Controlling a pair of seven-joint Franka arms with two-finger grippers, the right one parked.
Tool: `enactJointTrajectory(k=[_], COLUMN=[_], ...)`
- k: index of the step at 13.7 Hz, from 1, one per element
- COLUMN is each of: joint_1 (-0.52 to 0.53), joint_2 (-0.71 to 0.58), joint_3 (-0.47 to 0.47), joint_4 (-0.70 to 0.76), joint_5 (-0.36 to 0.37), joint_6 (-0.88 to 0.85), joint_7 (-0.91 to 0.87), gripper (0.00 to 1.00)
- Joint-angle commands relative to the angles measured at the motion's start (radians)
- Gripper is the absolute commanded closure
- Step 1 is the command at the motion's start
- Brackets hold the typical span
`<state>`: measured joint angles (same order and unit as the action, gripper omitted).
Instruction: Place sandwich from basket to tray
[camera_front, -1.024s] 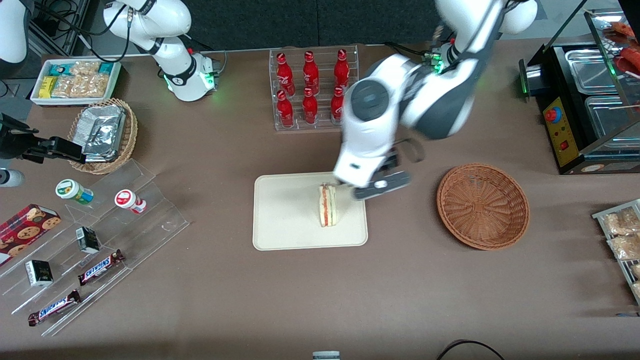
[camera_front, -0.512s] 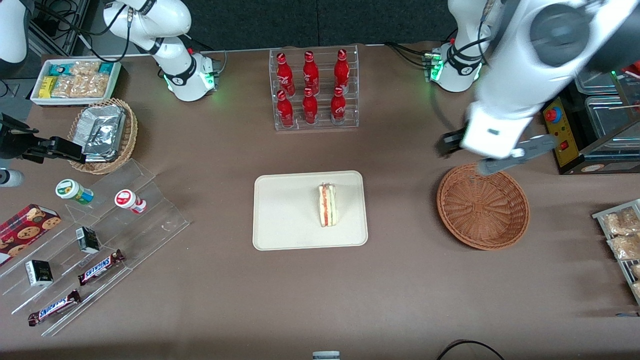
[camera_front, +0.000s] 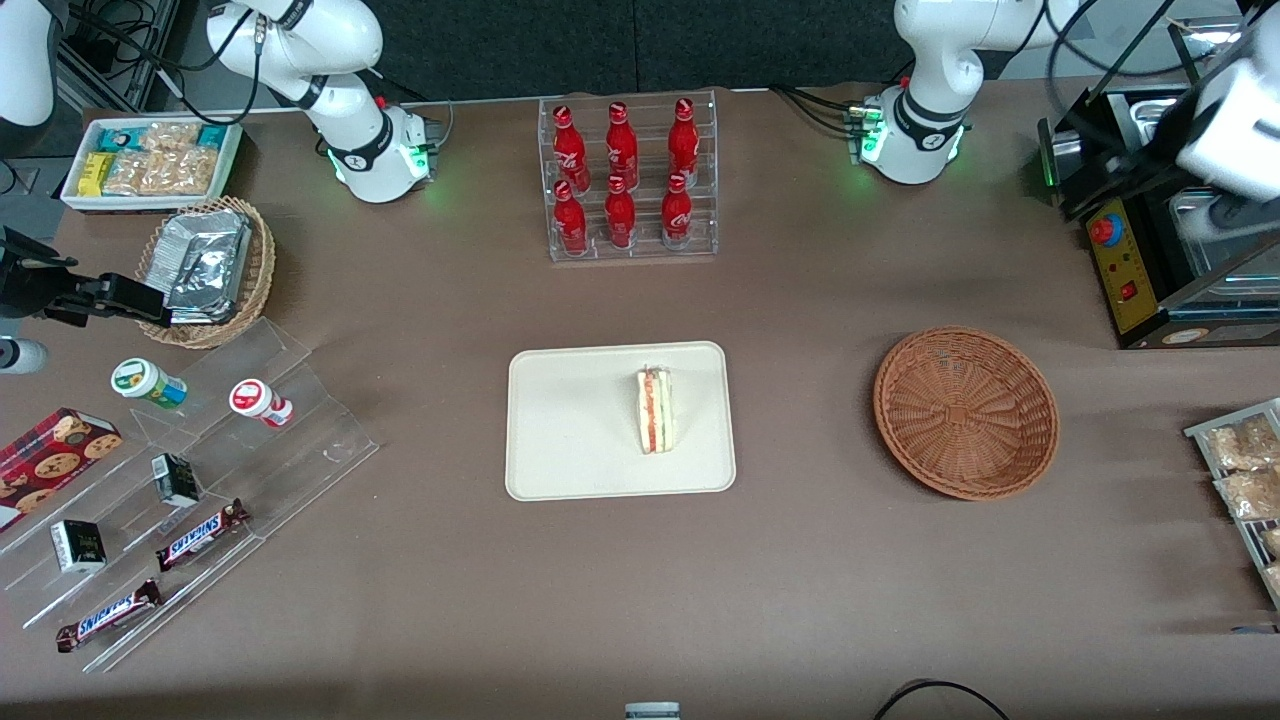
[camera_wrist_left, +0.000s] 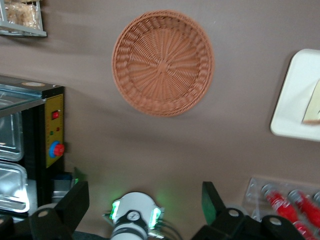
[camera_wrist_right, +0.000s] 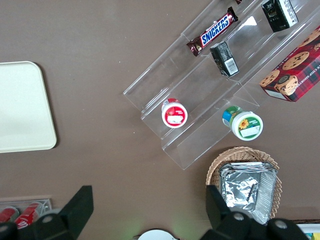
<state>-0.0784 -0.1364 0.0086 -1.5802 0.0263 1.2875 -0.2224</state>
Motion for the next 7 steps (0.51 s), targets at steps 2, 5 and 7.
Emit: enactJointTrajectory(k=[2, 5, 7], joint_1=[0.104, 0.101, 0.095], joint_2=[-0.121, -0.076, -0.02], joint_3=[-0.012, -0.015, -0.019], joint_4=[-0.126, -0.081, -0.012], joint_5=[-0.02, -0.025, -0.031], joint_6=[0.026, 0.049, 0.036], joint_7=[0.174, 0.182, 0.182], gripper=[0.01, 0.01, 0.01])
